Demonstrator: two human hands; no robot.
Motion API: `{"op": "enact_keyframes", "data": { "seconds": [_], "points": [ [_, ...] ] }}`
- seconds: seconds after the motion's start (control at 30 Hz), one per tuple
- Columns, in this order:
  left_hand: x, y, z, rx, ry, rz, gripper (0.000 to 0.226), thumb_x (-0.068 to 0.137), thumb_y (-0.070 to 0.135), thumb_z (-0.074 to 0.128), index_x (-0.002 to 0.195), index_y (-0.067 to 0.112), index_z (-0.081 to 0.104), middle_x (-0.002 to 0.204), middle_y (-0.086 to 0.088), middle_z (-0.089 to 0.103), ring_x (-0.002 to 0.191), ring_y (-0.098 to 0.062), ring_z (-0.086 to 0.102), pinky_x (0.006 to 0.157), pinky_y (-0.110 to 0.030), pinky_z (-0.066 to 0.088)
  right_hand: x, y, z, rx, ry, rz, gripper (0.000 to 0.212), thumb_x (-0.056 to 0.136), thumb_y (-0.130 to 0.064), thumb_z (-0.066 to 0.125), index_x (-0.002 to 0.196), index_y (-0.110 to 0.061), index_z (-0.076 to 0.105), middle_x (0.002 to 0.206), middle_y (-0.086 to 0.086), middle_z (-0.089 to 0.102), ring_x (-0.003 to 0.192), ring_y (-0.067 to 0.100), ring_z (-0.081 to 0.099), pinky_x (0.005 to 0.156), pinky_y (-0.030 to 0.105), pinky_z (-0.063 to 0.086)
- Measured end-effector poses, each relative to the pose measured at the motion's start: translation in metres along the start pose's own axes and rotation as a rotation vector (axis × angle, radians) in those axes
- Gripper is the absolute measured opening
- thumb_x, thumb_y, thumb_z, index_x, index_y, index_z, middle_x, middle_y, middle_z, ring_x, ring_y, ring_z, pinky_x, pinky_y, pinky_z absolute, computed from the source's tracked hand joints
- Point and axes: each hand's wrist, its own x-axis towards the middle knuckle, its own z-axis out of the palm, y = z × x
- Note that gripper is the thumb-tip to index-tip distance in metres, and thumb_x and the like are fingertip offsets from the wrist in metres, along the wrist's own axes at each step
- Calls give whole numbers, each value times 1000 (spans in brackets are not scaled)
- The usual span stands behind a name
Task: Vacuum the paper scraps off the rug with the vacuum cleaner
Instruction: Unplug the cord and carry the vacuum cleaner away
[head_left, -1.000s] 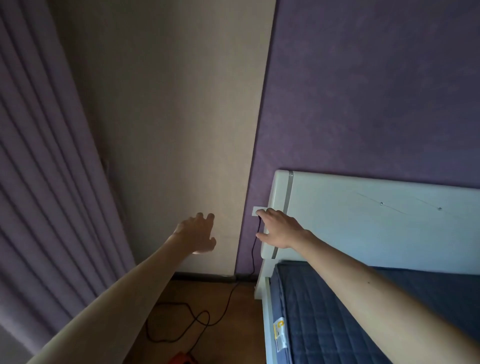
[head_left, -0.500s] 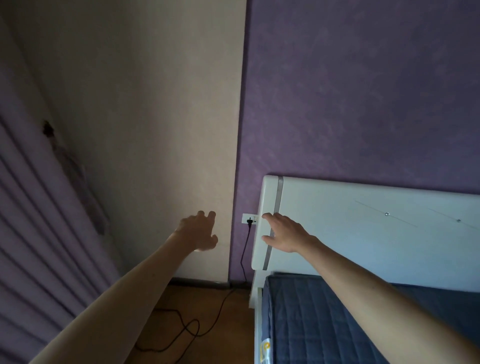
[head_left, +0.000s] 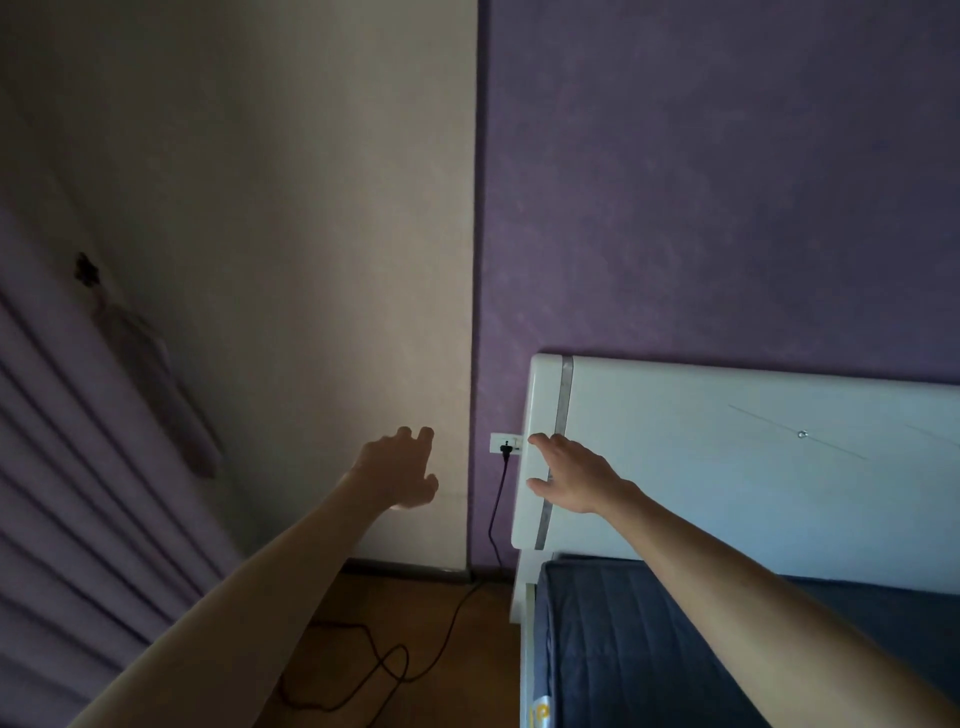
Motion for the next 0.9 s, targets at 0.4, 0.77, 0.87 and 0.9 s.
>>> {"op": "enact_keyframes", "data": {
  "seconds": [0.4, 0.77, 0.87, 0.9],
  "points": [
    [125, -16, 60, -13, -104, 80, 60, 95, 37, 49, 145, 12, 28, 135, -15, 45, 117, -31, 55, 94, -40, 47, 107, 35, 55, 98, -56, 90, 65, 98, -38, 53, 151, -18, 22, 135, 11, 49, 120, 29, 54, 90, 39, 47],
    [233, -24, 151, -113, -256, 141, 55, 96, 35, 48, 142, 12, 30, 133, -12, 46, 115, -26, 53, 90, -34, 46, 214, 49, 134, 234, -134, 135, 65, 98, -31, 53, 153, -15, 21, 148, 14, 40, 124, 30, 52, 90, 35, 49],
    [252, -17, 185, -184, -302, 144, 55, 97, 37, 48, 142, 12, 30, 133, -11, 44, 117, -26, 51, 94, -36, 44, 239, 52, 164, 275, -133, 185, 63, 100, -20, 48, 154, -11, 17, 141, 20, 43, 114, 31, 58, 79, 35, 54],
    [256, -13, 196, -217, -319, 142, 55, 97, 36, 48, 143, 12, 29, 134, -11, 44, 118, -27, 50, 95, -36, 44, 246, 52, 174, 292, -125, 226, 64, 99, -15, 48, 154, -10, 15, 136, 22, 46, 109, 31, 59, 77, 35, 55]
  ]
}}
